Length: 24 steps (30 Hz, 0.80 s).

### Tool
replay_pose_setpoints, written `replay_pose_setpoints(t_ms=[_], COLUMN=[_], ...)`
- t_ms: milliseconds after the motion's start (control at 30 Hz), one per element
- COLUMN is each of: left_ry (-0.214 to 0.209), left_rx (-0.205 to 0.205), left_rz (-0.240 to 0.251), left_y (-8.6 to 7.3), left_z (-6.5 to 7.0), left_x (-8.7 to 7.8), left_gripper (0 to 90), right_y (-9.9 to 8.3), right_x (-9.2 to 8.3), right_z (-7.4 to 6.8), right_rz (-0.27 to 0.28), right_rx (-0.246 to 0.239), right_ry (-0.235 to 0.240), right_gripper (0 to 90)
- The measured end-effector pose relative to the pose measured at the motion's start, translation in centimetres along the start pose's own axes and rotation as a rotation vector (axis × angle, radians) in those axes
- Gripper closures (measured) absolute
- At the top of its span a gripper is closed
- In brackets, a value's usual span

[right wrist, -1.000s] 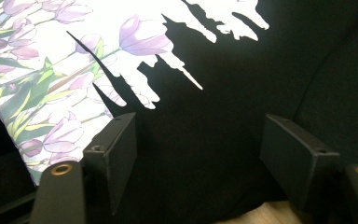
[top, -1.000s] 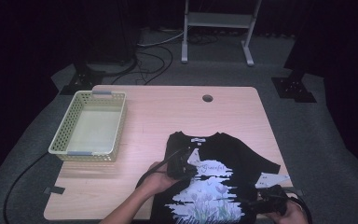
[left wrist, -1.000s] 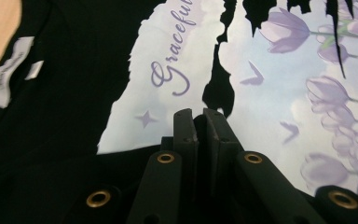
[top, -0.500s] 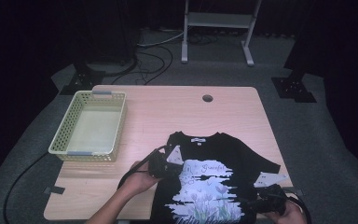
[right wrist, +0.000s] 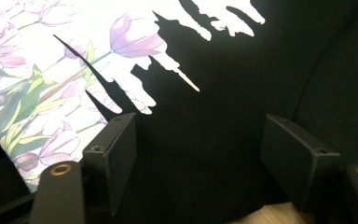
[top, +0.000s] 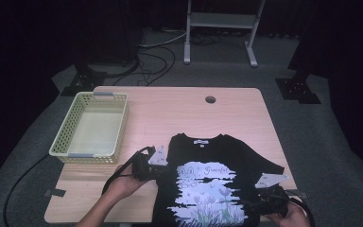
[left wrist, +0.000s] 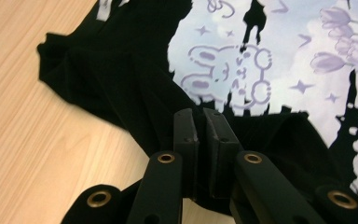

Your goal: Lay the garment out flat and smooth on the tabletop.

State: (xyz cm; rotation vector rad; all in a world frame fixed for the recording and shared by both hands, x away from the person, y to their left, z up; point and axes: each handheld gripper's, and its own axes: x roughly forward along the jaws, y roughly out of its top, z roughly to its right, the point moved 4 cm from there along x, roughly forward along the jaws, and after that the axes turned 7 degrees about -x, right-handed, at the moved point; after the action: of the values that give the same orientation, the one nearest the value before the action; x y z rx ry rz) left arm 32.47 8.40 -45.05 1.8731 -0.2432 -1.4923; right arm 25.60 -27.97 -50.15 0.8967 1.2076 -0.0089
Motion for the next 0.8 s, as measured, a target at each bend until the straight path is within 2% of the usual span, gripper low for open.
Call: replay_pose_setpoints(t_ms=[300,733,800], left_ry=[0.030,0.110,0.120], left_rx=[-0.035,-0.112,-0.126], left_rz=[0.011,0.005,0.006], left_y=[-1.7,-5.1,-5.8], left_z=[-1.0,-3.5,-3.8], left_x=[-1.3,-3.9,-4.3], left_gripper=[84.6,84.5,84.5], right_y=[0.2,0.8,0.9], right_x=[0.0,0.3,0.4], right_z=[0.0,-0.1,0.0], right_rz=[-0.019,-0.048,-0.054], right_rx=[0.007,0.016,0.005], right_ry=[-0.003,0.000,0.002], right_gripper=[27.2,25.3,25.2])
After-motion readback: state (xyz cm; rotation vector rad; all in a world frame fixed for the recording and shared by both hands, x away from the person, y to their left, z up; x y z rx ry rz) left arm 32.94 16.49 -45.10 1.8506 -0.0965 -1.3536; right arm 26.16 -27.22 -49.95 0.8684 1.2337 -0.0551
